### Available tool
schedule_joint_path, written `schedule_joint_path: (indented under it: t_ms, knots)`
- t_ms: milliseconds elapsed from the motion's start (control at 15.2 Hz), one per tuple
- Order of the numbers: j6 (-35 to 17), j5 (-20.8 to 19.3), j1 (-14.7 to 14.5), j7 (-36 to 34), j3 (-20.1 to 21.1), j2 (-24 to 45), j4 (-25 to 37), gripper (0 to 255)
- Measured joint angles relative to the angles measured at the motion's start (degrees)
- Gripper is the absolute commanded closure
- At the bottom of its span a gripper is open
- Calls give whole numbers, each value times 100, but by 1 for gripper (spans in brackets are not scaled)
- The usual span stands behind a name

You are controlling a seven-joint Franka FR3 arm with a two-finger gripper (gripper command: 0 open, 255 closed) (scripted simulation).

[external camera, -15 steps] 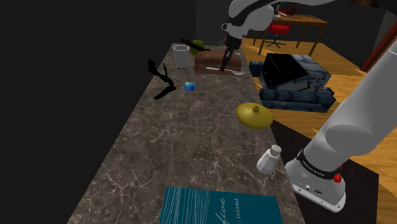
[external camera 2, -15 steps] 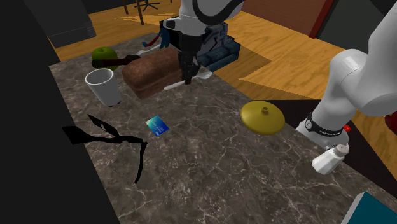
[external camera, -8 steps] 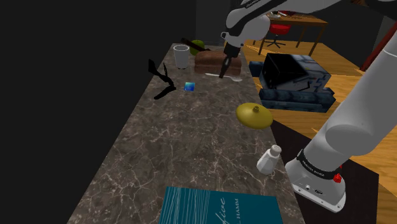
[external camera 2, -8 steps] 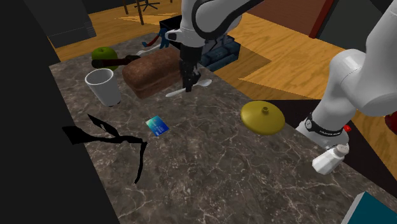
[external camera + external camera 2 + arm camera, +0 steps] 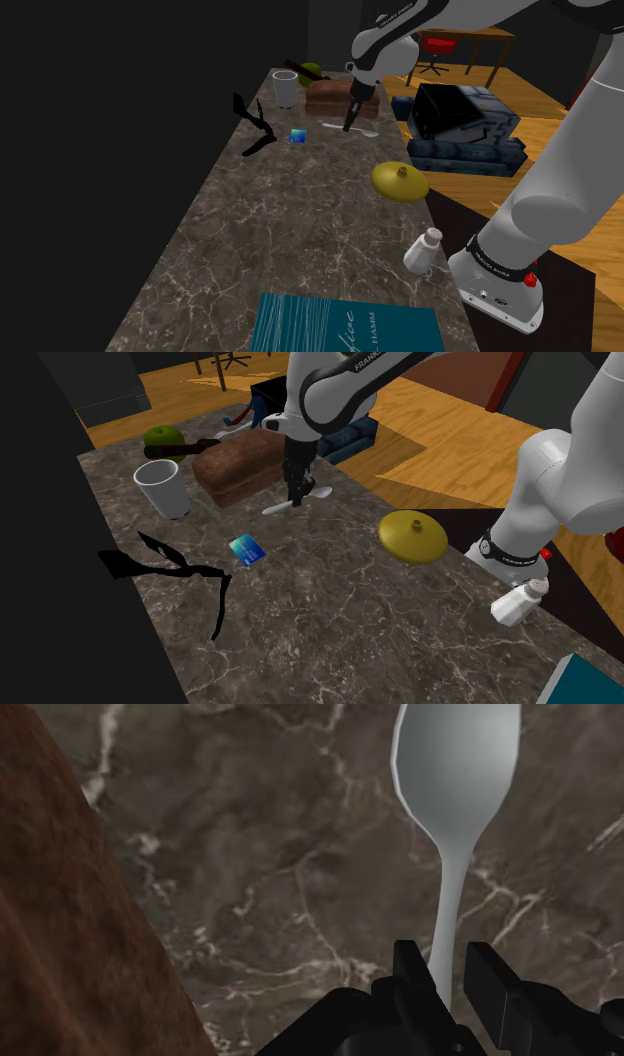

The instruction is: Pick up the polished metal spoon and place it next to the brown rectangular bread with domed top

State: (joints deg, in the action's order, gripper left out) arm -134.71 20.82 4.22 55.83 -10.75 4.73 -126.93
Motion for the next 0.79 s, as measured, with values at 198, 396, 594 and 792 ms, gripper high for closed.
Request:
schedule_joint_path:
  t_ms: [198, 396, 594, 792]
  knots:
    - [-11, 5, -1, 4, 1, 5, -4, 255]
    - [-11, 5, -1, 5, 1, 6, -4, 0]
    - [-11, 5, -1, 5, 1, 6, -4, 0]
    - [64, -32, 8, -18, -12, -47, 22, 0]
